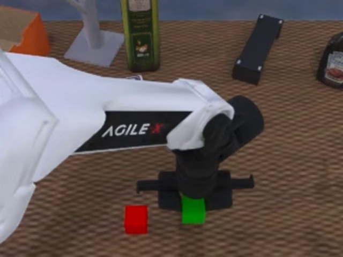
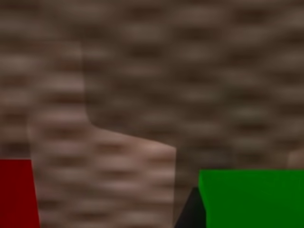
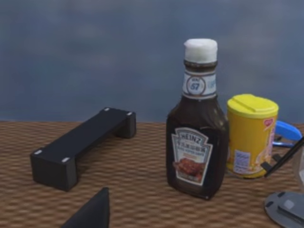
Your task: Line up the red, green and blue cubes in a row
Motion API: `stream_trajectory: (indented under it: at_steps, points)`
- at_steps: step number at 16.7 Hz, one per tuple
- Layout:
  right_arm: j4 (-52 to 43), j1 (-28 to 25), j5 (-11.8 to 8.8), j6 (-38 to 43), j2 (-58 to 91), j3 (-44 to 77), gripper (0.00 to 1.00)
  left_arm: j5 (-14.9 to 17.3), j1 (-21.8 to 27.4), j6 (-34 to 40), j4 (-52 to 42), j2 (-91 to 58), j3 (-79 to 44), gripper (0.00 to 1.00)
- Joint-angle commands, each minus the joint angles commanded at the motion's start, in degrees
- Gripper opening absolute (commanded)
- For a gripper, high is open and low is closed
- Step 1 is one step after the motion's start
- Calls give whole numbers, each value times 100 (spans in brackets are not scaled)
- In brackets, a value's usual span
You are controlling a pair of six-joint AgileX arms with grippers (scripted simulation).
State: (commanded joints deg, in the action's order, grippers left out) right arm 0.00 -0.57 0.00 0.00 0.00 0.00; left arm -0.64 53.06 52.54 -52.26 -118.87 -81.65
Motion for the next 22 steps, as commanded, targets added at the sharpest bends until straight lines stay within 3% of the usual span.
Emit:
stream_trajectory:
  at_steps: [9,19,22]
  points:
    - [0,0,0,0,0,0,100,0,0,0,0,0,0,98]
    - [0,0,0,0,0,0,100,-1,-7,-1,-20,8,-19,100]
    - [0,0,0,0,0,0,100,-3,-22,15,-435,117,-322,100]
